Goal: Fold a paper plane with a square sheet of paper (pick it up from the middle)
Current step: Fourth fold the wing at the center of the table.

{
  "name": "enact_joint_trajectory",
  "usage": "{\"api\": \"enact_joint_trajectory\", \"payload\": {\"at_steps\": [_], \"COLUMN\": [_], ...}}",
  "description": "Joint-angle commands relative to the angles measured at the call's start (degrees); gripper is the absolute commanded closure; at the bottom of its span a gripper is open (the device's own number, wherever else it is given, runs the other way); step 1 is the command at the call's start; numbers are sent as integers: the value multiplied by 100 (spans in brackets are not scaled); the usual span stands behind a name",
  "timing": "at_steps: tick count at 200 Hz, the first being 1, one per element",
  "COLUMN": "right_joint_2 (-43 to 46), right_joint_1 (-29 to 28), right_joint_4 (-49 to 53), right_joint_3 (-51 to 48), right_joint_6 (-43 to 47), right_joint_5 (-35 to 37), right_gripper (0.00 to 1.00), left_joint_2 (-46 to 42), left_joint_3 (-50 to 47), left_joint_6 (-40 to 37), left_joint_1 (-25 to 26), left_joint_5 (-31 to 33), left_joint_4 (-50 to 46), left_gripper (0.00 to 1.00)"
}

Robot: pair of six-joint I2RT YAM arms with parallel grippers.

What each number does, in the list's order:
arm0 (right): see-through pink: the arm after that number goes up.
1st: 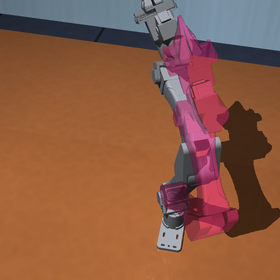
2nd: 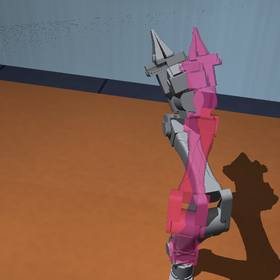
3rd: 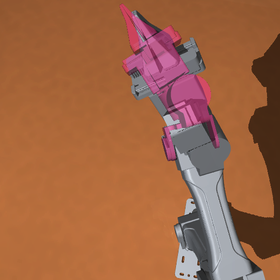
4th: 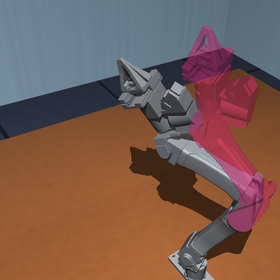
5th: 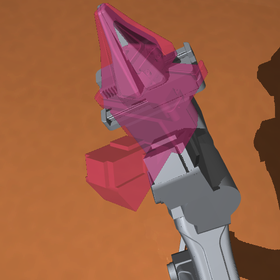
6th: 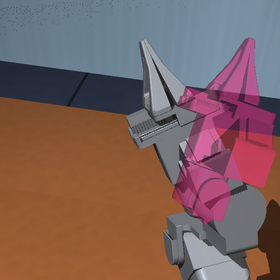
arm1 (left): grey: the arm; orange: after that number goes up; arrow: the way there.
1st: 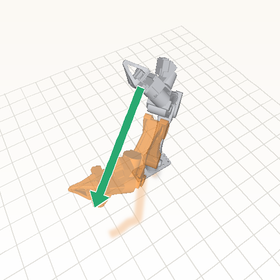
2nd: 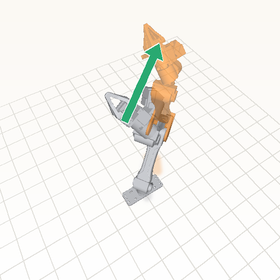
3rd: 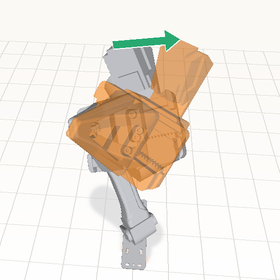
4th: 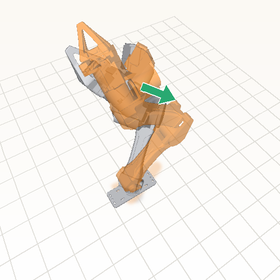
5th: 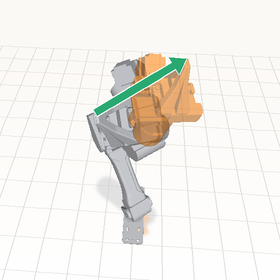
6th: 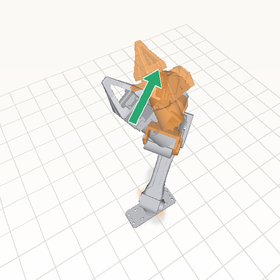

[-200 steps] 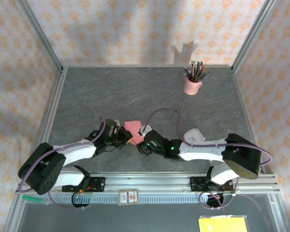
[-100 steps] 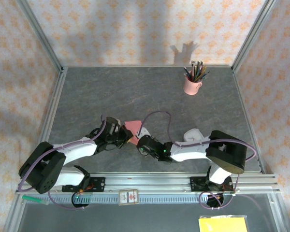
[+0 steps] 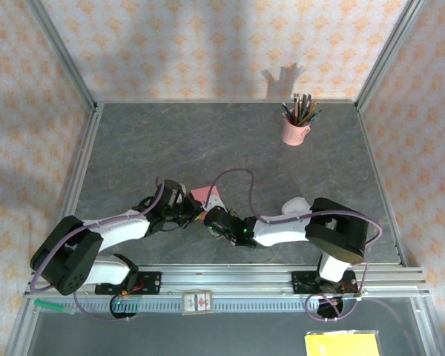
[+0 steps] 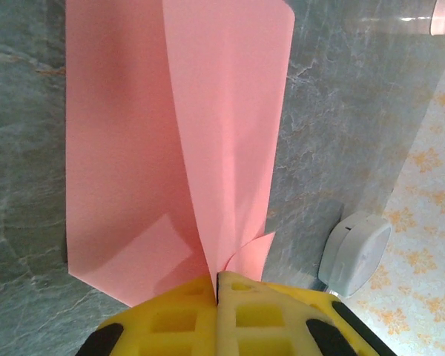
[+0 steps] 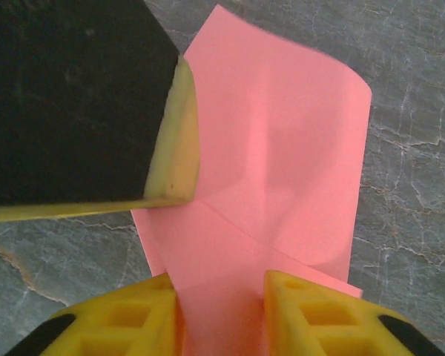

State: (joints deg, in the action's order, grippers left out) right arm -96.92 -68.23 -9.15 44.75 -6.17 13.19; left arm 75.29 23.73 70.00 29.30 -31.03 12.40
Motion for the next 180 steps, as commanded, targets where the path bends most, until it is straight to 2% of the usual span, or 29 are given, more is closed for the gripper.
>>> {"api": "enact_joint_trajectory", "payload": {"at_steps": [1,39,133,155,180], "right_joint_2": [-111,-146,-160,-119,4], "right_joint_1": [-42,-42,-42,-46,-38], "right_joint_4": [-52,-52,-360,-625,-993], "right_joint_3": [134,108,-134,-318,-562], "right_joint_6": [14,-34,47,116,202], "right_joint_5": [254,306,410,380,286], "right_gripper": [72,81,94,95,96], "left_joint_2": [65,114,42,-84,-394], "left_joint_3": [159,141,115,158,159], "left_joint_6": [-144,-145,-193,-279,-396], "left_joint_1": [15,21,21,15,-27], "left_joint_5": [-79,-105,-42,-6,127], "left_joint_4": [-70,-26,8,-101,-325], "left_gripper": [100,100,100,86,74]}}
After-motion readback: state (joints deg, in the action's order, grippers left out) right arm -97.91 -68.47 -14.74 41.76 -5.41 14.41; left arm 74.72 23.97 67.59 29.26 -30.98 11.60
